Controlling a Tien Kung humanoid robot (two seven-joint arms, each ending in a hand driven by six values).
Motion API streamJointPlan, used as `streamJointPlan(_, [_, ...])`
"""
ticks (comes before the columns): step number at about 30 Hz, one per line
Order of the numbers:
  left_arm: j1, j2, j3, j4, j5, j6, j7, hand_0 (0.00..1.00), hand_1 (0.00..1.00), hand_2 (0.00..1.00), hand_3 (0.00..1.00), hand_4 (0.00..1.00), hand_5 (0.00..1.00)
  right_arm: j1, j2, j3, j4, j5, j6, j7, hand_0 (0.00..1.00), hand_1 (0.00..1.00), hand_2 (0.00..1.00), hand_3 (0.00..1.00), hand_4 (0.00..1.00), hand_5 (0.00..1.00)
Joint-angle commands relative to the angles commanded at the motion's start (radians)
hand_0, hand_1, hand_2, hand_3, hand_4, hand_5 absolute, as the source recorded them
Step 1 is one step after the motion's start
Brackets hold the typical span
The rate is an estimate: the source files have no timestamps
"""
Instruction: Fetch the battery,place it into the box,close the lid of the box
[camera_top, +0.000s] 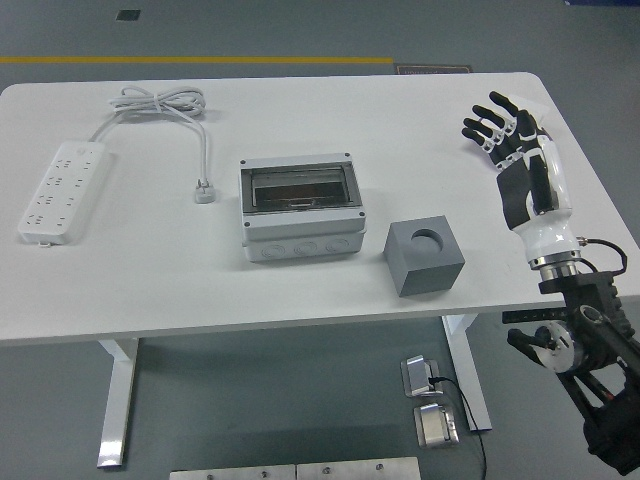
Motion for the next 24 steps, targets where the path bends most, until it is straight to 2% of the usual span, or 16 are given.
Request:
streamJointPlan(5, [0.004,0.001,-0.004,0.003,0.003,0.002,0.000,0.615,0.688,0.626,0.638,0.705,0.158,0.004,-0.003,0.005,0.012,0.096,-0.059,-0.041,0.788,0.736,0.760,0.789,0.832,0.777])
streamJointPlan(9, [0.005,0.000,-0.006,0.004,0.005,0.003,0.000,0.615,0.688,0.625,0.639,0.705,0.163,0.005,-0.007,0.023,0.026,0.059,-0.112,-0.090,0.790,0.749,0.776,0.800,0.836,0.778])
streamJointPlan(11, [0.006,-0.002,-0.005,0.005,0.003,0.003,0.001,0.615,0.688,0.625,0.639,0.705,0.163,0.006,-0.008,0.040,0.046,-0.001,-0.160,-0.134,0.790,0.749,0.776,0.800,0.836,0.778])
streamJointPlan(15, [0.007,-0.007,0.002,0.007,-0.003,0.004,0.002,0.615,0.688,0.626,0.639,0.704,0.166,0.008,-0.011,0.052,0.067,-0.094,-0.222,-0.188,0.797,0.754,0.776,0.794,0.836,0.780])
streamJointPlan(19, [0.013,-0.012,0.000,0.006,-0.005,0.003,0.003,0.615,0.688,0.626,0.639,0.704,0.166,0.005,-0.014,0.055,0.072,-0.158,-0.238,-0.201,0.797,0.754,0.776,0.794,0.836,0.780])
streamJointPlan(21, [0.016,-0.014,-0.002,0.005,-0.007,0.003,0.003,0.615,0.687,0.627,0.640,0.705,0.182,0.003,-0.014,0.052,0.063,-0.133,-0.219,-0.178,0.802,0.755,0.773,0.778,0.828,0.774])
streamJointPlan(23, [0.019,-0.015,-0.004,0.005,-0.009,0.002,0.003,0.615,0.687,0.627,0.640,0.705,0.182,-0.002,-0.013,0.060,0.069,-0.154,-0.242,-0.187,0.802,0.755,0.773,0.778,0.828,0.774])
streamJointPlan(24, [0.020,-0.015,-0.005,0.004,-0.010,0.001,0.003,0.615,0.687,0.627,0.640,0.705,0.182,-0.004,-0.014,0.061,0.068,-0.144,-0.237,-0.186,0.802,0.755,0.773,0.778,0.828,0.774])
